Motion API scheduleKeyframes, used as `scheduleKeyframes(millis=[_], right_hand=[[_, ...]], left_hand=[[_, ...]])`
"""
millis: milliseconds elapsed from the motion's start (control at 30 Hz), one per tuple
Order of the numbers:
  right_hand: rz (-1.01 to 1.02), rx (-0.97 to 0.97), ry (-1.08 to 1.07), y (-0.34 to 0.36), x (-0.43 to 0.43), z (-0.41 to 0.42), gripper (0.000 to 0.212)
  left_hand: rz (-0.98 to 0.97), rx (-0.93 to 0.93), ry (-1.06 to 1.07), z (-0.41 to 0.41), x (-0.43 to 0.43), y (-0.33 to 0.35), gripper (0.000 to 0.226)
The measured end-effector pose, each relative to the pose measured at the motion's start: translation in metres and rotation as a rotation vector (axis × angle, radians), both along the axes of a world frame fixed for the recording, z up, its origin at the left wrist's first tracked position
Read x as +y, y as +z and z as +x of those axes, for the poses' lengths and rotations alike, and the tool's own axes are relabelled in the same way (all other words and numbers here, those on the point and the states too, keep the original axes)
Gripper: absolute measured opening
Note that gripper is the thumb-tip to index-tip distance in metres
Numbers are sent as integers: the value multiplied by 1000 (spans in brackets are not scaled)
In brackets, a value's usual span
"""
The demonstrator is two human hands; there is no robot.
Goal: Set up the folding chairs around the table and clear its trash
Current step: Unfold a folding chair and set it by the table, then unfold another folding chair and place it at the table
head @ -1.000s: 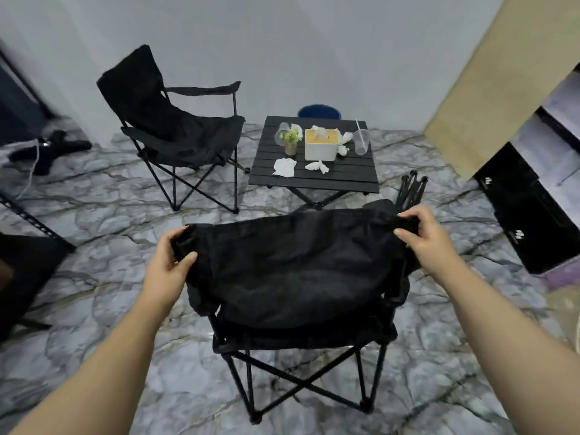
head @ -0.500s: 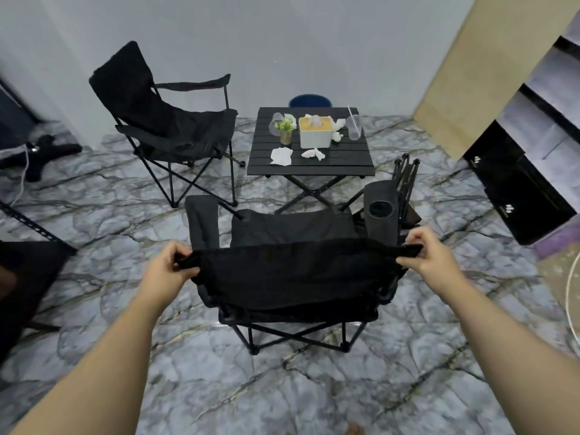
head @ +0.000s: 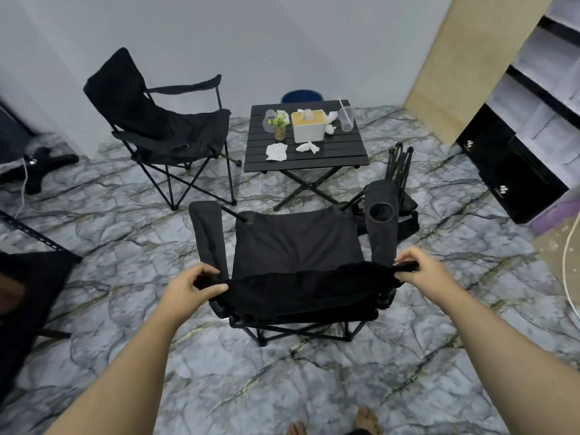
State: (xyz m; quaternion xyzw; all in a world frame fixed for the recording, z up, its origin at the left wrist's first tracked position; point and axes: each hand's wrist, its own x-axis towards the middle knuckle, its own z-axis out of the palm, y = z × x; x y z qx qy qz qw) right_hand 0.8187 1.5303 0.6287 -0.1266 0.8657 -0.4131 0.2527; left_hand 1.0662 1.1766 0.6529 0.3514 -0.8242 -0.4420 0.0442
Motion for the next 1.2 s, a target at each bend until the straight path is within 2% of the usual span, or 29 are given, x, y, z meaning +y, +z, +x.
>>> scheduleKeyframes(millis=[67, 133, 267, 400, 433, 533, 667, 800, 900, 1200], right_hand=[[-62, -63, 14, 7, 2, 0, 31], [-143, -96, -6, 13, 6, -2, 39], [-173, -56, -171, 22, 21, -9, 42], [83, 70, -254, 20, 67, -26, 49], [159, 103, -254, 18, 83, -33, 49], [387, 197, -256, 5, 136, -61, 51], [544, 219, -181, -11, 203, -117, 54], [620, 224, -89, -7, 267, -192, 57], [601, 259, -76, 0, 297, -251, 57], [580, 261, 25, -22, 316, -447, 57]], left_hand=[[-53, 27, -78, -19, 6, 11, 9], [-123, 16, -193, -52, 18, 15, 6], [-197, 9, -429, -145, 83, 9, 5], [-148, 57, -612, -235, 187, 7, 35], [-187, 54, -672, -256, 211, 4, 40], [-490, -18, -841, -313, 281, -10, 44], [-618, -41, -959, -379, 366, -36, 47], [-615, -69, -960, -443, 422, -45, 52], [-592, -53, -922, -495, 444, -44, 54], [-549, -102, -800, -674, 460, -62, 53]])
